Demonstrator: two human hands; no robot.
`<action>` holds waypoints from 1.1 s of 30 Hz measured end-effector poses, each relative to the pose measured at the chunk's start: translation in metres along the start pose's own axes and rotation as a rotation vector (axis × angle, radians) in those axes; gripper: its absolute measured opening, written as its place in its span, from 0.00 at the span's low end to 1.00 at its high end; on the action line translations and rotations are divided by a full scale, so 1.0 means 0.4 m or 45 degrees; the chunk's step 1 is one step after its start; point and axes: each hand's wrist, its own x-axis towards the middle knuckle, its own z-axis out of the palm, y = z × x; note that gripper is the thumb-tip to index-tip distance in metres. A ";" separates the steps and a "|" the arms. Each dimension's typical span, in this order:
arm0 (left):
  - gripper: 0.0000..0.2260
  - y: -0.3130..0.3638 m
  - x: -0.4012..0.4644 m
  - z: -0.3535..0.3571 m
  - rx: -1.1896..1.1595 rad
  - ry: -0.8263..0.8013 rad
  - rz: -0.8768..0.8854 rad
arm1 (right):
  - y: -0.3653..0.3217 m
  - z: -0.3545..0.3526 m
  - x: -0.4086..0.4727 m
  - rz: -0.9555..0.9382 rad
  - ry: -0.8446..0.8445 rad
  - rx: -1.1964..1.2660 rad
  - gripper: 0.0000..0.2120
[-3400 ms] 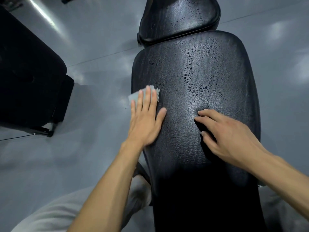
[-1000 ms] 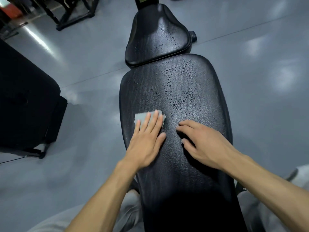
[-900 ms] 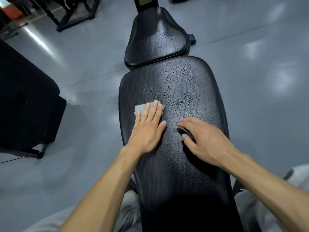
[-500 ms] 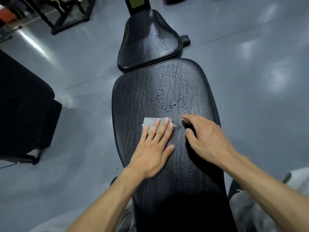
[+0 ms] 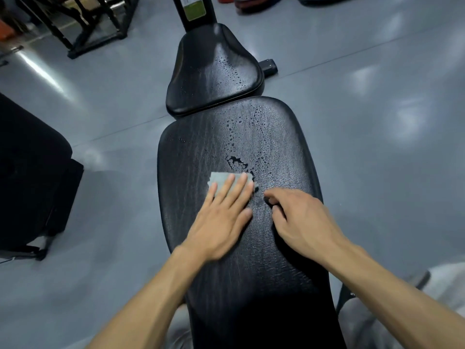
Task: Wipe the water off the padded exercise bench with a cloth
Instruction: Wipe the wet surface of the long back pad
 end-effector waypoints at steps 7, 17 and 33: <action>0.33 -0.034 0.165 -0.041 -0.087 0.023 -0.228 | -0.002 -0.007 -0.007 -0.006 -0.013 0.022 0.17; 0.28 -0.022 0.065 -0.015 -0.037 0.023 0.007 | 0.007 -0.009 -0.008 -0.045 -0.050 0.009 0.16; 0.30 -0.049 0.057 -0.029 -0.234 0.077 -0.196 | 0.006 -0.020 -0.021 -0.054 -0.119 -0.015 0.15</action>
